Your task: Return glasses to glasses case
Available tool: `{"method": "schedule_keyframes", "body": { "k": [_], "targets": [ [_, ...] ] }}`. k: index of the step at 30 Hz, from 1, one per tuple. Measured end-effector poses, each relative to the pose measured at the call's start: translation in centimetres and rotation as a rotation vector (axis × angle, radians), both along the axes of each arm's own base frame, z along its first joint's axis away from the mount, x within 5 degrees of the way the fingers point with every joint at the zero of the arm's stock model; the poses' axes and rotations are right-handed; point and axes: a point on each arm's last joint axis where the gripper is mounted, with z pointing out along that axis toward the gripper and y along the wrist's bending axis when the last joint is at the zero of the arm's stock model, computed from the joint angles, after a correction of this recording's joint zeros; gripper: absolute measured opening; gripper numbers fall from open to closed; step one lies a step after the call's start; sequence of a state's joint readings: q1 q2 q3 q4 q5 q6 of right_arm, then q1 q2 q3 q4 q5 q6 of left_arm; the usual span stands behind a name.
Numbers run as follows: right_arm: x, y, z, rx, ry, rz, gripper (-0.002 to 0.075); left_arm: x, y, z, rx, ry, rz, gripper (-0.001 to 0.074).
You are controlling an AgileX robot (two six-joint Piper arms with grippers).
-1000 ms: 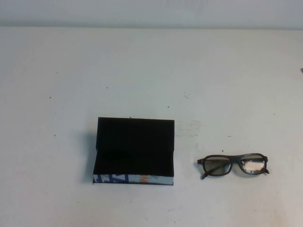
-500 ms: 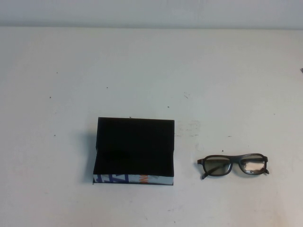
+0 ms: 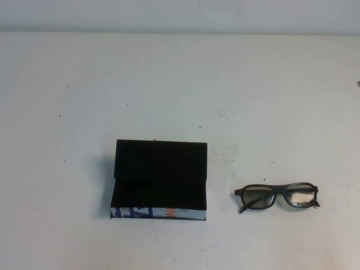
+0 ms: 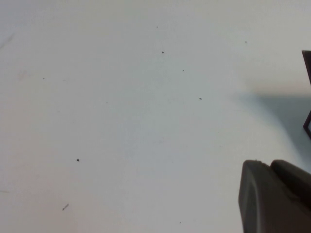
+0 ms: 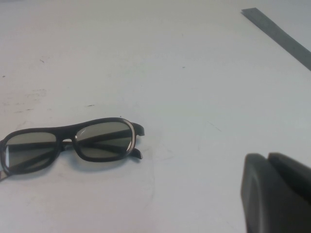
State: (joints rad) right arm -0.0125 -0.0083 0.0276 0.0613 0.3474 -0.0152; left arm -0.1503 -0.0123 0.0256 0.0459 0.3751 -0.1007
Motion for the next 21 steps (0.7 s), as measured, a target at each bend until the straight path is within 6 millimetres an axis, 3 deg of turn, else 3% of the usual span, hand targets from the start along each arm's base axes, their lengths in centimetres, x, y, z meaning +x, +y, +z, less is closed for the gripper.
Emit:
{"method": "schedule_keyframes", "body": {
  "k": [8,16,21],
  "targets": [
    [0.1,0.2,0.4,0.087,-0.042,-0.002,-0.0013,0.0,0.0,0.0,0.0,0.0,0.0,0.0],
    [0.3,0.3,2.2,0.56,-0.214,-0.055,-0.0013,0.0,0.0,0.0,0.0,0.0,0.0,0.0],
    [0.3,0.1,2.6,0.684,-0.251,-0.081,-0.0013,0.0,0.0,0.0,0.0,0.0,0.0,0.0]
  ]
}}
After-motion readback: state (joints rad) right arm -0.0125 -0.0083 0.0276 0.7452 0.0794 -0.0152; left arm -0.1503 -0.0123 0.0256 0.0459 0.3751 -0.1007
